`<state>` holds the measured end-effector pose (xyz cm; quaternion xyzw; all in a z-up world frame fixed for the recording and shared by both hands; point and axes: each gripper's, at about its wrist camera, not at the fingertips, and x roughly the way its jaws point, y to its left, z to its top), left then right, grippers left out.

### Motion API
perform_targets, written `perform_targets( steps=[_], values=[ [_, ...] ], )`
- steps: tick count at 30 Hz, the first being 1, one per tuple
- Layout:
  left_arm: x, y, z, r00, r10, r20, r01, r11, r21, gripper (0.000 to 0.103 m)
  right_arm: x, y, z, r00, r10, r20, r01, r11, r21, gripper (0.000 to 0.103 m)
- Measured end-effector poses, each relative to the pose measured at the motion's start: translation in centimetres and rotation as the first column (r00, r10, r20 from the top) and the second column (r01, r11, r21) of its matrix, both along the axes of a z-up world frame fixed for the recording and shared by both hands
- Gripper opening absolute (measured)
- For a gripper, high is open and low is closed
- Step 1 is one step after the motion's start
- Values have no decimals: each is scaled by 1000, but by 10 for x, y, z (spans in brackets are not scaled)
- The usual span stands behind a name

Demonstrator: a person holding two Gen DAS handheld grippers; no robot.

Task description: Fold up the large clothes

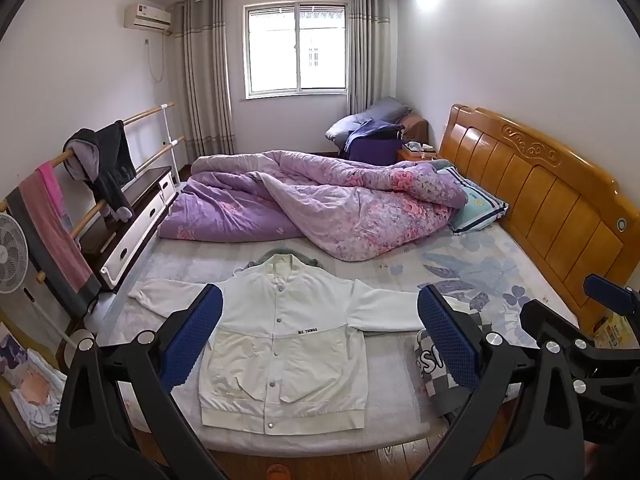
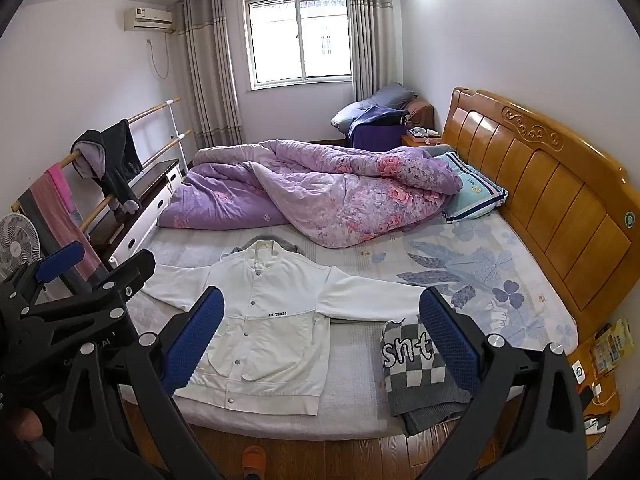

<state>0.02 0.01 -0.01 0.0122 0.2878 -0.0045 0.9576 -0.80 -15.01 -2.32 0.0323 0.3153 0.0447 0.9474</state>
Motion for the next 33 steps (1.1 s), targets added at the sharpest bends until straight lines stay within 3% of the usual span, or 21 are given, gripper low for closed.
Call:
perform_targets(
  steps=[33],
  values=[
    [0,0,0,1000,-1,-1,1,1000,2,98,2,2,1,1000,-4,0,4,1000,-8,94]
  ],
)
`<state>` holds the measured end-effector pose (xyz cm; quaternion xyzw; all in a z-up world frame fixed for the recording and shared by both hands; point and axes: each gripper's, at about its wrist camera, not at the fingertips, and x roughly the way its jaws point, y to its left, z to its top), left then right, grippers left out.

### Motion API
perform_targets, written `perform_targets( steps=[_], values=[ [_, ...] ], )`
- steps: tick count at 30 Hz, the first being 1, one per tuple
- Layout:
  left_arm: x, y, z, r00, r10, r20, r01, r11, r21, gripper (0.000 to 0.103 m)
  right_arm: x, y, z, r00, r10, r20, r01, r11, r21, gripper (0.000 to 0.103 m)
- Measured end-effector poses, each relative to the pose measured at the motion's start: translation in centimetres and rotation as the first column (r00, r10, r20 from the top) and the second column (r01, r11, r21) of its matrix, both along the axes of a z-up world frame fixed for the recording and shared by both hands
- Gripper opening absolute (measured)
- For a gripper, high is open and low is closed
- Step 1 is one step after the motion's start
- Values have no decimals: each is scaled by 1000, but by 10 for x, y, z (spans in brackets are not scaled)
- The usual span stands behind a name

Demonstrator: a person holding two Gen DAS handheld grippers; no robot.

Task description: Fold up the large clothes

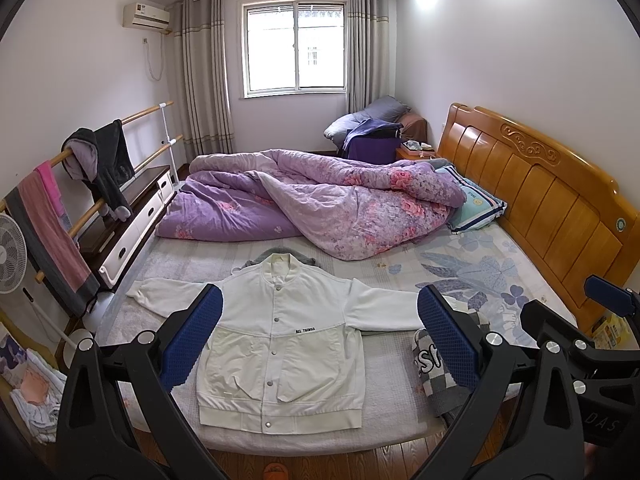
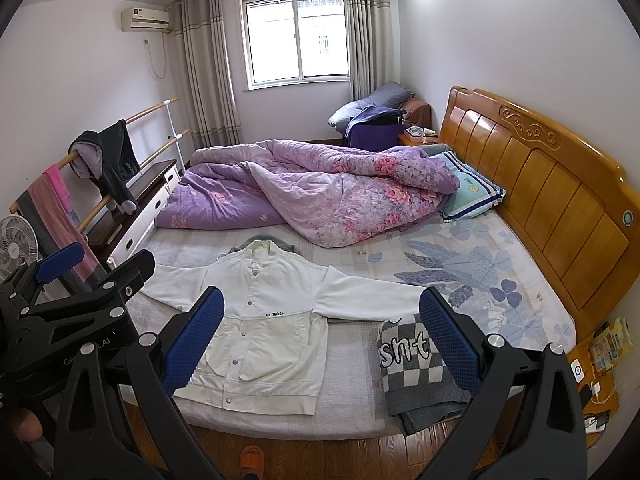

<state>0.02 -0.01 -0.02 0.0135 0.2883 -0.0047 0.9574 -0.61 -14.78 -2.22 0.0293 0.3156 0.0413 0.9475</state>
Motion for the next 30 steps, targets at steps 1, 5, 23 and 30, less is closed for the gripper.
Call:
perform_targets(
  steps=[1,5,23,30],
  values=[
    [0,0,0,1000,0,0,0,1000,1,98,-3,-5,-1,1000,0,-1,0,1000,0,95],
    [0,0,0,1000,3,-1,-3,1000,-1,98,-3,-7,-2,1000,0,0,0,1000,2,94],
    [0,0,0,1000,2,-4,-2,1000,-1,98,0,-14,-7,1000,0,-4,0,1000,2,94],
    [0,0,0,1000,2,-5,-2,1000,-2,98,-1,-18,-5,1000,2,-6,-2,1000,5,95]
  ],
)
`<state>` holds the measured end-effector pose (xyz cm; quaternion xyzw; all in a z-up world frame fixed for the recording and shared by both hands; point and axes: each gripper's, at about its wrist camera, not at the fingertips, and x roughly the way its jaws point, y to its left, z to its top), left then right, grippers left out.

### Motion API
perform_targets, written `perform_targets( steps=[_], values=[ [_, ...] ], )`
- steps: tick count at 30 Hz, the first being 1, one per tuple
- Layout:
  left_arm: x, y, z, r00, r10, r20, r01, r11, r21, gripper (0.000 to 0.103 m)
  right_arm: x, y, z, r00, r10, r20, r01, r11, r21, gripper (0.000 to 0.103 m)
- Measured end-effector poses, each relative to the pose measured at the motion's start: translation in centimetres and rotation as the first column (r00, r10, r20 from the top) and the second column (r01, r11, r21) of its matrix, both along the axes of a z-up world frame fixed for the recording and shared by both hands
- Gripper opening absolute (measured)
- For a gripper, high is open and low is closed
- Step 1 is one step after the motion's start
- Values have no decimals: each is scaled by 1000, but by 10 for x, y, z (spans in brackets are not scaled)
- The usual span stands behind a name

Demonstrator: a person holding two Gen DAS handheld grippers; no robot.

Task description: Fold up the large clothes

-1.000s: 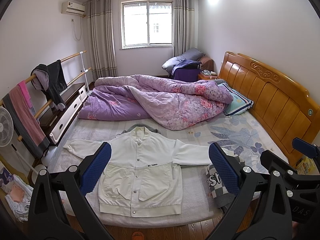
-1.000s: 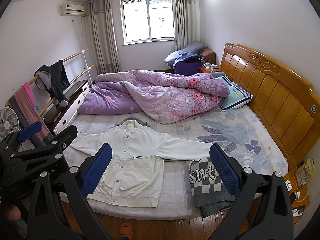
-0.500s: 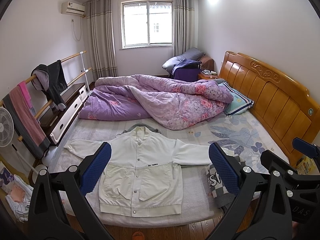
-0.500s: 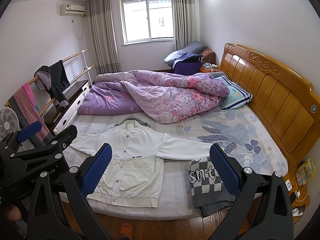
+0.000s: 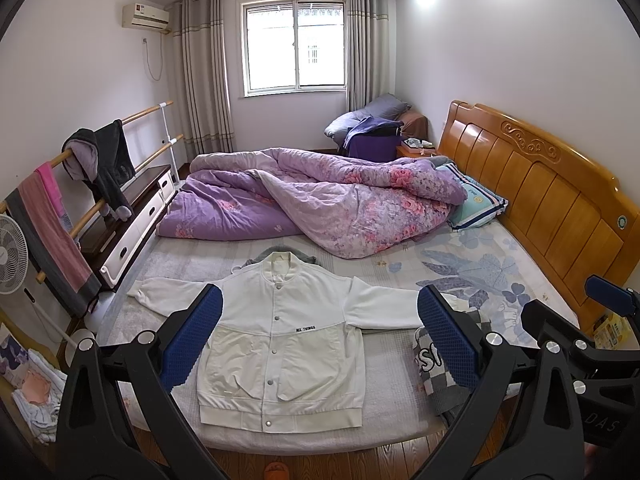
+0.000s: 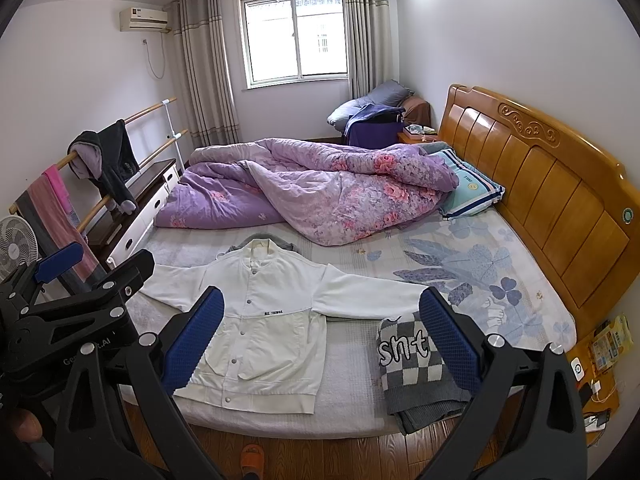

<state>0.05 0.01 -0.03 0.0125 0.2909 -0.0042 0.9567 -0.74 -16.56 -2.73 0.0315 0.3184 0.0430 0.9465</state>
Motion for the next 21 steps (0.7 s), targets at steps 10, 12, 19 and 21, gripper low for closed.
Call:
perform_targets(
  steps=[10,12,19,21],
  values=[
    [0,0,0,1000,0,-1,0,1000,3,98,-1,7,-9,1000,-2,-5,2,1000,3,95],
    [0,0,0,1000,1,-1,-1,1000,5,98,0,8,-8,1000,-2,-6,2,1000,2,95],
    [-1,1,0,1000,0,-4,0,1000,1,98,-1,8,-10,1000,-3,-8,3,1000,2,95],
    [-1,1,0,1000,1,-6,-1,1000,0,98,-1,8,-12,1000,-3,-9,3,1000,1,95]
  ],
)
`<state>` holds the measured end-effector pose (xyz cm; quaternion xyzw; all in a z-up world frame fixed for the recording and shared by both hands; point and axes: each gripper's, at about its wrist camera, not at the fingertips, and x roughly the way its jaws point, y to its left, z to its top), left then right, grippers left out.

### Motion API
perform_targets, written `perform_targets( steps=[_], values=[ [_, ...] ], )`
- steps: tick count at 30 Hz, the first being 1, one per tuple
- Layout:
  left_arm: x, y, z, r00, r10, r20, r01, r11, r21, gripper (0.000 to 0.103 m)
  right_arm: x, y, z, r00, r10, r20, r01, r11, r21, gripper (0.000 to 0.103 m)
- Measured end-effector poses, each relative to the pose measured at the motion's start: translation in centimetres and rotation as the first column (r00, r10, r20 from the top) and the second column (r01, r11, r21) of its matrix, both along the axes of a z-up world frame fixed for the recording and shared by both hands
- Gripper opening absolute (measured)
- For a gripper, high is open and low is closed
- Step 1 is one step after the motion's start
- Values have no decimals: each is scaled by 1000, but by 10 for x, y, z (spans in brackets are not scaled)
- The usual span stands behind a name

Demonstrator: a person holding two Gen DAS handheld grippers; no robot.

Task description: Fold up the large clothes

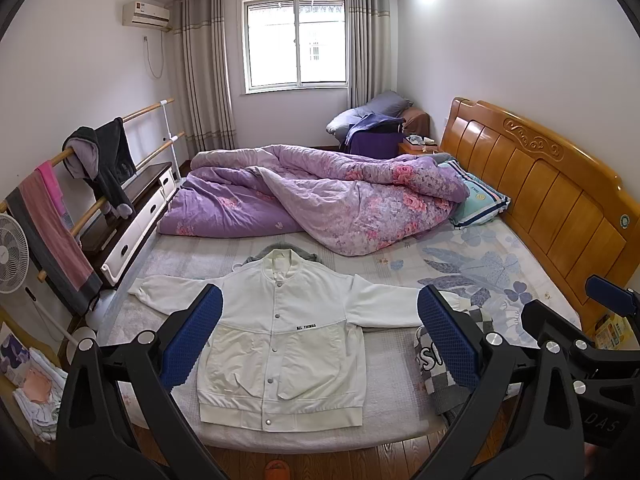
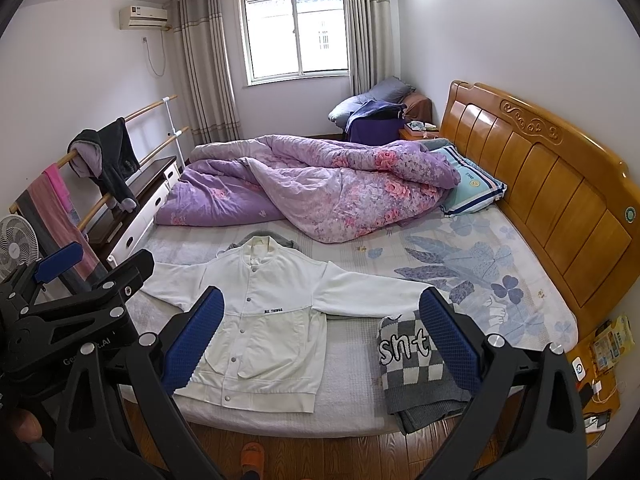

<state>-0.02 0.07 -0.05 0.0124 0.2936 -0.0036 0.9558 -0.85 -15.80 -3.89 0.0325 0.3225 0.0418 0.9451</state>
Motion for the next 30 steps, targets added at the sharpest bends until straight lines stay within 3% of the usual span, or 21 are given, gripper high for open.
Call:
perform_targets(
  steps=[8,19,30],
  values=[
    [-8,5,-7,1000,-1,-3,1,1000,-1,98,1,-1,-1,1000,0,-2,0,1000,2,95],
    [20,12,-36,1000,-4,-26,3,1000,-21,98,17,17,-19,1000,-2,-21,1,1000,-22,95],
    [77,77,-50,996,-53,-74,48,997,-63,98,67,80,-24,997,-42,-68,36,997,-74,95]
  ],
)
